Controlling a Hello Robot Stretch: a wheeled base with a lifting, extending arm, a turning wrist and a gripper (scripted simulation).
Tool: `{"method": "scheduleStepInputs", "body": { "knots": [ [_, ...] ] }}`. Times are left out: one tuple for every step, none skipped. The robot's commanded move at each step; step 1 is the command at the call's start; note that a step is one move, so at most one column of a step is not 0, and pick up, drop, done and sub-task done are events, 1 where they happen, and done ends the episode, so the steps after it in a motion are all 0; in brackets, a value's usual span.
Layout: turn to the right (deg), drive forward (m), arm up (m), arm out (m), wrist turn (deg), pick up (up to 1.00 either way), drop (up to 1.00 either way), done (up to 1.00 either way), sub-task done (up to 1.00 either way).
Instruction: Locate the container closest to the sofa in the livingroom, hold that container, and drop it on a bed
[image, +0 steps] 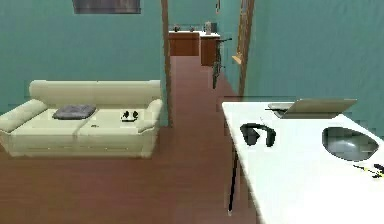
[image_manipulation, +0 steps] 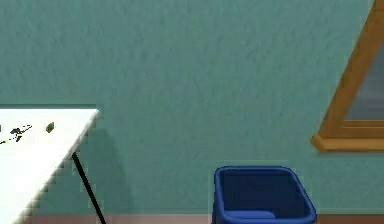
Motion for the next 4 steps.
{"method": "scheduleStepInputs", "body": {
  "knots": [
    [45.0, 0.00, 0.00, 0.00, 0.0, 0.00, 0.00, 0.00, 0.00],
    [27.0, 0.00, 0.00, 0.00, 0.0, 0.00, 0.00, 0.00, 0.00],
    [0.0, 0.50, 0.00, 0.00, 0.0, 0.00, 0.00, 0.00, 0.00],
    [-45.0, 0.00, 0.00, 0.00, 0.0, 0.00, 0.00, 0.00, 0.00]
  ]
}}
